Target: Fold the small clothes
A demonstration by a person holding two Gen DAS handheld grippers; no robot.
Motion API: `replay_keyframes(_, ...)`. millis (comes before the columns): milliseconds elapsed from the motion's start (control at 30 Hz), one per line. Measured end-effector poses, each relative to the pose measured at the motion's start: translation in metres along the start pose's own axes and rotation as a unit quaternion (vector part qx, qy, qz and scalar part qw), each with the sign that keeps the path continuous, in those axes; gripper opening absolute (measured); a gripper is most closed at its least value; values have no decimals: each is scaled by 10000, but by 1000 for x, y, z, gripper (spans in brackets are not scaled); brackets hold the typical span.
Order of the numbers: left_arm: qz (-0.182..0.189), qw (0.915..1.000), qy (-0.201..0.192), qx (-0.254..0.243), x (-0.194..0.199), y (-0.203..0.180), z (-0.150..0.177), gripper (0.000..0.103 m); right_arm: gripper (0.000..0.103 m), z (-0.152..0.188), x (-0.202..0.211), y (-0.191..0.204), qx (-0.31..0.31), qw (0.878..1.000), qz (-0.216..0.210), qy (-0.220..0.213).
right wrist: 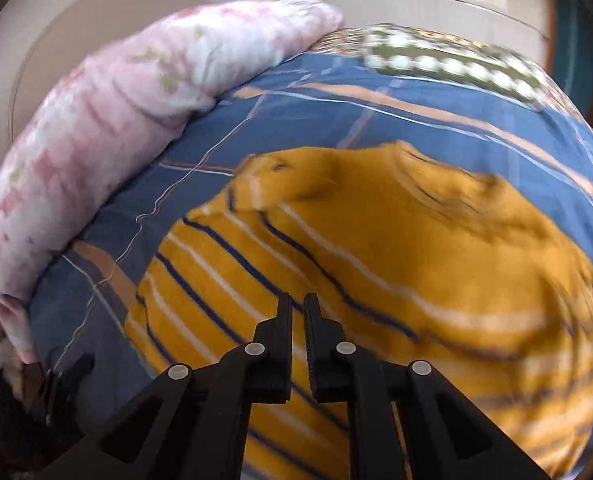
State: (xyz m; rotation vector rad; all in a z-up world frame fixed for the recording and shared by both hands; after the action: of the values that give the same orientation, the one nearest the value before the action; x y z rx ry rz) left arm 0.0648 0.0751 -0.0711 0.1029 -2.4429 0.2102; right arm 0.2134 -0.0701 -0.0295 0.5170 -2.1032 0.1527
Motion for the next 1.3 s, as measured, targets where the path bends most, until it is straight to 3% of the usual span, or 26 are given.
replay_keyframes(67, -130, 9994, -108, -299, -2, -5, 2, 99, 9, -19, -29, 8, 203, 9994, 164, 212)
replay_keyframes(367, 189, 9996, -133, -180, -6, -4, -3, 103, 9, -95, -125, 13, 369, 9942, 590, 820)
replay_keyframes(433, 217, 9995, -135, -171, -7, -4, -3, 103, 9, -106, -131, 16, 536, 9931, 694, 773)
replay_keyframes(500, 214, 9995, -140, -161, -7, -4, -3, 103, 18, -112, -132, 15, 516, 9929, 663, 843)
replay_keyframes(567, 195, 9996, -144, -170, -8, -4, -3, 103, 18, -119, -113, 18, 415, 9960, 616, 501)
replay_keyframes(700, 235, 9996, -117, -129, -6, -3, -3, 103, 19, -101, -61, 48, 359, 9990, -196, 153)
replay_keyframes(933, 846, 9952, -171, 462, 18, 3, -10, 103, 19, -30, -7, 112, 1126, 9853, -1205, 454)
replay_keyframes(1000, 930, 9934, -267, 610, 26, 6, -13, 103, 19, -14, -7, 122, 1289, 9810, -1320, 601)
replay_keyframes(1067, 935, 9924, -376, 706, 33, 11, -17, 103, 19, 1, -22, 124, 1409, 9815, -1011, 809)
replay_keyframes(1100, 934, 9922, -403, 726, 37, 12, -18, 103, 19, 6, -32, 122, 1299, 9826, -952, 924)
replay_keyframes(1133, 925, 9922, -413, 723, 39, 12, -18, 103, 19, 12, -47, 124, 980, 9820, -1174, 1111)
replay_keyframes(1200, 878, 9929, -432, 677, 43, 11, -18, 103, 21, 17, -70, 135, 339, 9722, -1863, 1376)
replay_keyframes(1300, 818, 9933, -526, 624, 49, 10, -20, 103, 22, 9, -77, 144, -253, 9560, -2570, 1390)
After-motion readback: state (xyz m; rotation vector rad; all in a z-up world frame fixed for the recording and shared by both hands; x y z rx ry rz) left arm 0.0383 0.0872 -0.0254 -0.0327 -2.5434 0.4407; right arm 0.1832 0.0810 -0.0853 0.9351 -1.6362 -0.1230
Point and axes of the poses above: each gripper's, at about its wrist camera, not at the fingertips, and x roughly against the way its jaws point, y to its left, z to its underside, the point moved 9 cm from there along -x, roughly the way its jaws point, and after that the axes turned 8 degrees about x, right-handed, at the moved point
